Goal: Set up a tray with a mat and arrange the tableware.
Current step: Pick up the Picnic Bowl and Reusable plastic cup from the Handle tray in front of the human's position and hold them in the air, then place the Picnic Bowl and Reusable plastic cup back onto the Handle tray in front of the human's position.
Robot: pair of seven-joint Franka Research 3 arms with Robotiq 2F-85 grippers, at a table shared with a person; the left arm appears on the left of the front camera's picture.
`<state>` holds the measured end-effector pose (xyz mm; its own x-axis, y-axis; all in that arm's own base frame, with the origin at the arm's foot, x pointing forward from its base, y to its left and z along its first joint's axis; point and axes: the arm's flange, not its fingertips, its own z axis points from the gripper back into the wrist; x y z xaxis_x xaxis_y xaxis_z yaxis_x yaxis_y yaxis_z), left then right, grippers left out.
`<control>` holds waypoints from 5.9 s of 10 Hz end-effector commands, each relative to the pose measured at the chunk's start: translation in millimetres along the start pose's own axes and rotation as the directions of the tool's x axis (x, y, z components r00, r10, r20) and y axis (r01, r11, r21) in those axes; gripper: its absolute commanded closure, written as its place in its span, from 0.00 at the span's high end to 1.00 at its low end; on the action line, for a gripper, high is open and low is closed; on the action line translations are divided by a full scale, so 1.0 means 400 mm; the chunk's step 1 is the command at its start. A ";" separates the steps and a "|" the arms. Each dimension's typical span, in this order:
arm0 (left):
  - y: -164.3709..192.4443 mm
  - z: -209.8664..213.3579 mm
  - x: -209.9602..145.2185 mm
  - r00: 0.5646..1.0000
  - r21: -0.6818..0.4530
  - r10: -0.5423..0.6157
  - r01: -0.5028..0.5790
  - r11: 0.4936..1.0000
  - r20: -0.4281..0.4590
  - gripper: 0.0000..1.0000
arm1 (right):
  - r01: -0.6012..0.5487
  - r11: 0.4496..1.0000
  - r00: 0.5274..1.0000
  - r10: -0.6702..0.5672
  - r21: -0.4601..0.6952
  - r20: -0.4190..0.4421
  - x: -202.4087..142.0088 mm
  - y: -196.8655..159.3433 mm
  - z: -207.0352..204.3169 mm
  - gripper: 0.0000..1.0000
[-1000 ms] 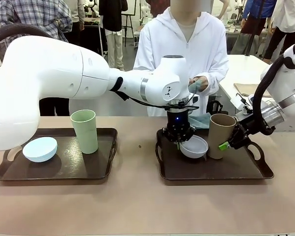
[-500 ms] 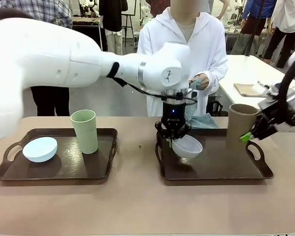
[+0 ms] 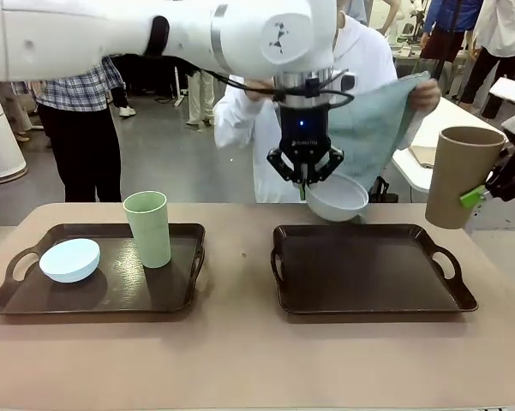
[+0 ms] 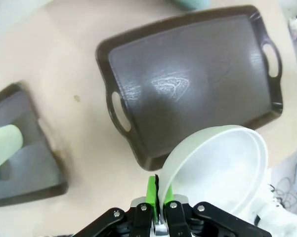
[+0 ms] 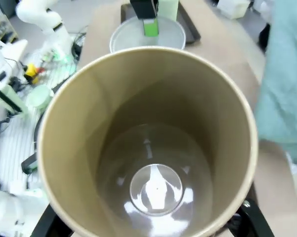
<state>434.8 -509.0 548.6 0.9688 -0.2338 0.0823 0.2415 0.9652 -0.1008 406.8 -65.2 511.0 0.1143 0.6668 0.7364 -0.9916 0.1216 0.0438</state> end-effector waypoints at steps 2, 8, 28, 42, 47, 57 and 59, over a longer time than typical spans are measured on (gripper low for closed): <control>0.012 0.023 -0.028 0.996 0.006 0.060 -0.061 0.998 0.059 0.00 | 0.018 1.000 0.999 -0.018 -0.016 -0.029 0.058 0.036 -0.011 0.00; -0.001 0.033 -0.012 1.000 0.000 -0.002 0.002 1.000 0.028 0.00 | -0.013 1.000 1.000 0.013 -0.016 -0.001 0.034 0.025 0.013 0.00; -0.001 0.033 -0.012 1.000 0.000 -0.002 0.002 1.000 0.028 0.00 | -0.013 1.000 1.000 0.013 -0.016 -0.001 0.034 0.025 0.013 0.00; 0.118 -0.349 0.133 0.997 -0.171 0.072 -0.067 0.983 0.021 0.04 | 0.007 1.000 0.993 -0.008 0.011 0.115 -0.195 -0.199 -0.259 0.82; 0.115 -0.388 0.154 0.996 -0.145 0.092 -0.090 0.985 0.006 0.04 | 0.031 0.999 0.995 -0.033 0.025 0.094 -0.219 -0.198 -0.286 0.82; 0.062 -0.503 0.178 1.000 -0.079 -0.015 0.015 0.997 -0.005 0.04 | 0.020 0.990 0.999 -0.026 0.142 0.044 -0.283 -0.252 -0.395 0.82; 0.061 -0.519 0.178 1.000 -0.090 -0.025 0.023 0.996 -0.017 0.04 | 0.016 0.989 0.999 -0.022 0.150 0.039 -0.292 -0.261 -0.410 0.82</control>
<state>520.1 -524.4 343.2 0.9702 -0.2288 0.0800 0.2400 0.9532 -0.1840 501.0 -33.1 312.1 0.1633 0.6300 0.7592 -0.9838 0.0459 0.1735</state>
